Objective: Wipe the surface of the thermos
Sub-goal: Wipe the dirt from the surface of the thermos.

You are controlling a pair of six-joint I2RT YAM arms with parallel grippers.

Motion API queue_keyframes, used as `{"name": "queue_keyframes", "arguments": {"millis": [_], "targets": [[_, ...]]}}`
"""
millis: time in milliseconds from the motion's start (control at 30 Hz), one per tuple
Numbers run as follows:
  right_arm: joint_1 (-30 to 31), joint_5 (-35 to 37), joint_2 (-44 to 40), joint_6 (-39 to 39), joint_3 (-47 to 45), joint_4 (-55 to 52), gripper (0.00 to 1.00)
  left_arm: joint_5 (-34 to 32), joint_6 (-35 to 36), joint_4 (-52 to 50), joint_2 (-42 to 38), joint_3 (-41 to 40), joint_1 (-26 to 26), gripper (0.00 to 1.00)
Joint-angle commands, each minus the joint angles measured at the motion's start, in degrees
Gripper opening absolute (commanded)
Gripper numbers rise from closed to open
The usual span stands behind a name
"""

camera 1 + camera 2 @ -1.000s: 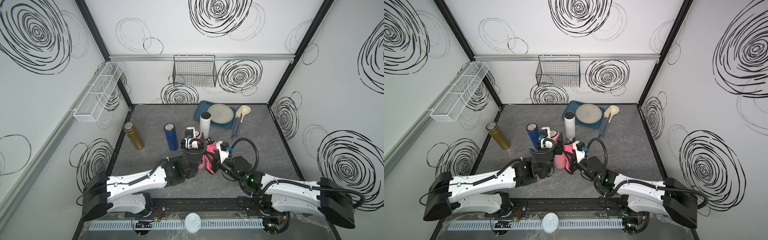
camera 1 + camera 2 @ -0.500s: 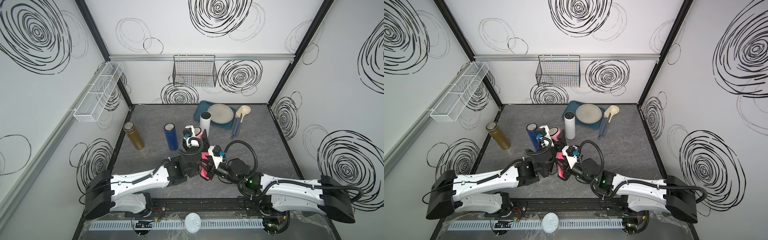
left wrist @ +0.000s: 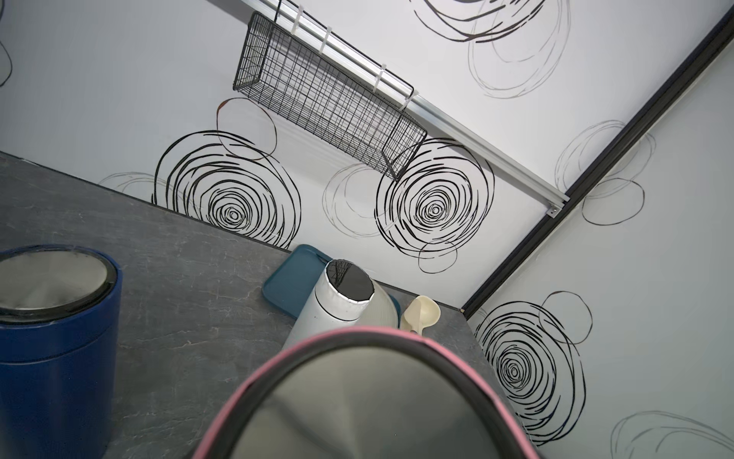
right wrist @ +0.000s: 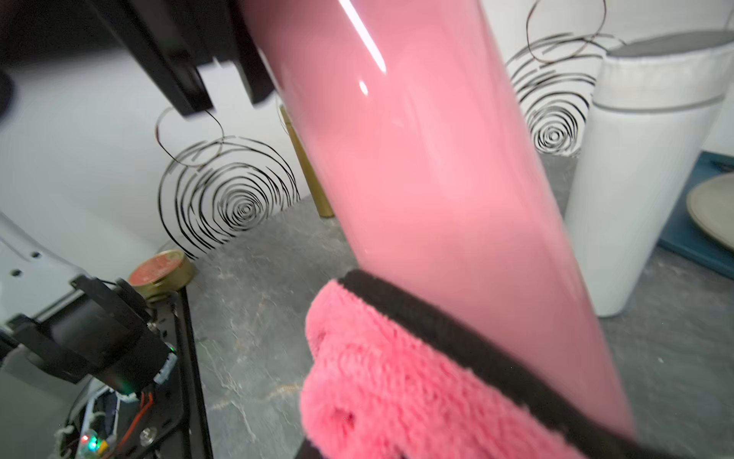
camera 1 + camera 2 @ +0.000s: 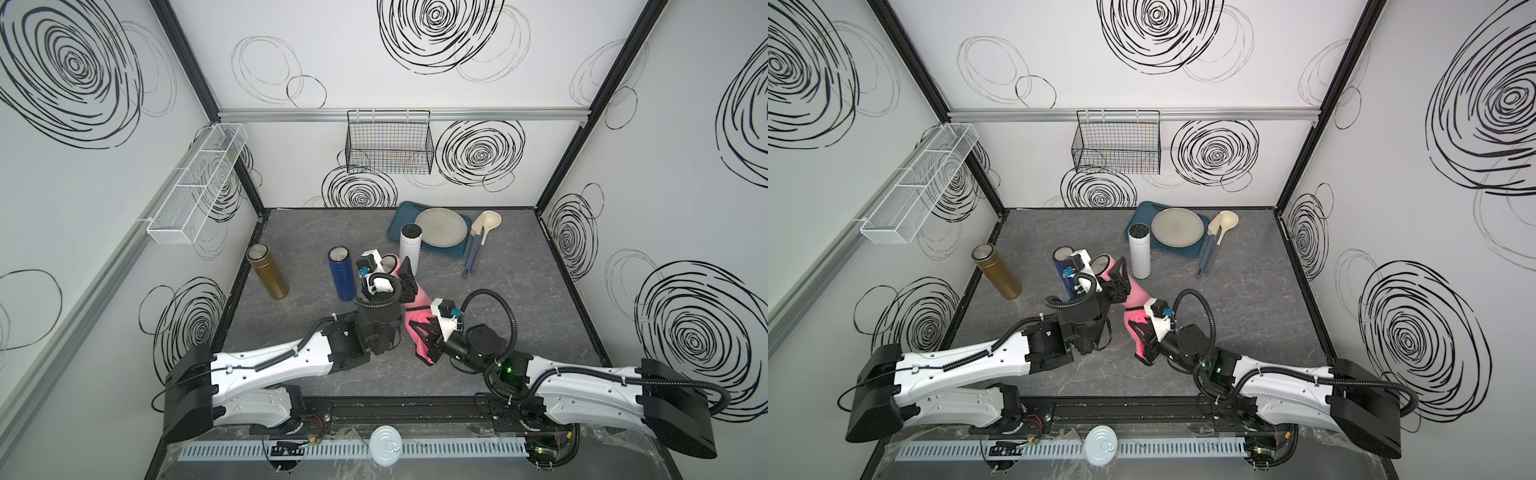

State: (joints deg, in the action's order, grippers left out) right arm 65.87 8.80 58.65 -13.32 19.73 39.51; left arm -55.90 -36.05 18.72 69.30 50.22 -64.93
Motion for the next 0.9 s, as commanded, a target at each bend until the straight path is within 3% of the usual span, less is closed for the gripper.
{"name": "queue_keyframes", "arguments": {"millis": [0,133,300,433,533,733,867], "targets": [[-0.57,-0.24,1.38,2.94,6.82,3.31,0.00,-0.71,-12.27,-8.88,-0.51,5.82,-1.03,0.00],[-0.64,-1.19,5.97,3.00,9.50,3.72,0.00,-7.23,-17.02,-15.83,1.99,9.90,-3.60,0.00],[-2.29,2.09,6.22,0.02,3.13,6.70,0.00,-15.61,-29.02,-30.13,5.14,16.18,-6.31,0.00],[-2.28,5.68,3.83,-0.59,-2.26,9.05,0.00,-15.71,-37.69,-46.19,8.23,24.35,-6.75,0.00],[-2.24,3.78,3.78,0.01,-1.93,11.52,0.00,-14.30,-44.53,-55.08,10.12,28.35,-6.67,0.00],[-1.71,-0.25,8.22,2.79,4.37,16.87,0.00,-9.51,-48.69,-52.43,8.52,25.67,-6.62,0.00],[-1.53,1.06,10.77,2.96,5.85,19.33,0.00,-9.49,-53.14,-53.55,7.37,24.54,-6.48,0.00]]}}
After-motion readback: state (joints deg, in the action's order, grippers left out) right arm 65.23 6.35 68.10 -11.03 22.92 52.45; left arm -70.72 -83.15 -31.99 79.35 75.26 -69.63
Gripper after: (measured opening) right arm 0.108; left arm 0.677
